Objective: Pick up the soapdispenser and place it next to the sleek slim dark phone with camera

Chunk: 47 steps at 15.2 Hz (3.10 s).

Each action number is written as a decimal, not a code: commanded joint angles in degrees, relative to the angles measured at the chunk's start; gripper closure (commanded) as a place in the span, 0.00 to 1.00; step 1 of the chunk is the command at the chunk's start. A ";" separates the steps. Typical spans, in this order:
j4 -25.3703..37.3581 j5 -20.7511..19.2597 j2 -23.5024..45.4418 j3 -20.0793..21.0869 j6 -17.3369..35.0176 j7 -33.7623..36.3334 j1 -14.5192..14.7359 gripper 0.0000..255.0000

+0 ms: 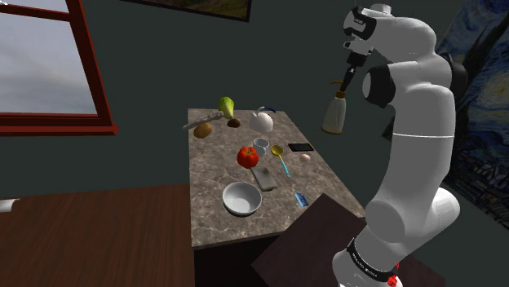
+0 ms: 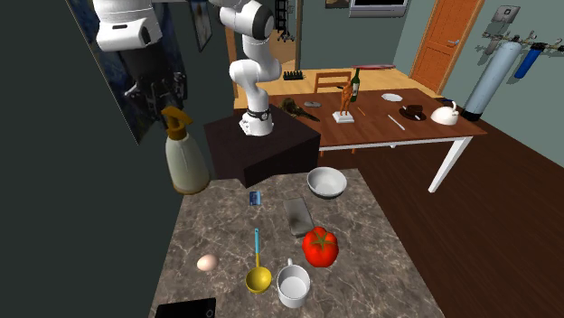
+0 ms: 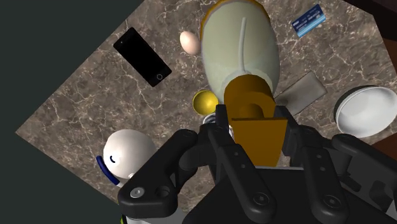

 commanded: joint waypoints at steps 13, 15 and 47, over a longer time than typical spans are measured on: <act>-15.02 -1.17 -2.37 -0.17 12.51 -1.09 3.72 1.00; -16.67 -1.14 -2.42 -0.12 14.07 -1.26 4.01 1.00; -32.54 4.11 4.06 2.90 34.97 -5.70 4.20 1.00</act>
